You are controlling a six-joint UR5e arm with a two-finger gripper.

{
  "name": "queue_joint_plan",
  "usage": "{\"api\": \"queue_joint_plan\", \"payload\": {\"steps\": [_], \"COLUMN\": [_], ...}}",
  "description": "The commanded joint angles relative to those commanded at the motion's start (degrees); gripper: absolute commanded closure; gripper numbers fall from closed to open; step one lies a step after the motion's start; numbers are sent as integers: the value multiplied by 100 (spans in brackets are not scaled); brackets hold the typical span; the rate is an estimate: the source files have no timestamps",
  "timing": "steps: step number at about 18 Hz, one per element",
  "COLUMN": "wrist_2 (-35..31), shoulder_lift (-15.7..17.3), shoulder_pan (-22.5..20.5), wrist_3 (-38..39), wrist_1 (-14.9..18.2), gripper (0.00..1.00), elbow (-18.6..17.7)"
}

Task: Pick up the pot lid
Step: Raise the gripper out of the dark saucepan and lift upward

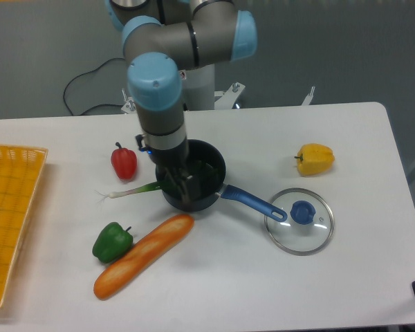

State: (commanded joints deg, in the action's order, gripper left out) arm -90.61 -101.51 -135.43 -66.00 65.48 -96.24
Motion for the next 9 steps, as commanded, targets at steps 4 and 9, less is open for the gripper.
{"api": "queue_joint_plan", "payload": {"steps": [4, 9], "wrist_2": [-123, -132], "shoulder_lift": [35, 61], "shoulder_pan": [-185, -343], "wrist_3": [-624, -616], "wrist_1": [18, 18], "gripper": [0, 0], "elbow": [0, -70]}}
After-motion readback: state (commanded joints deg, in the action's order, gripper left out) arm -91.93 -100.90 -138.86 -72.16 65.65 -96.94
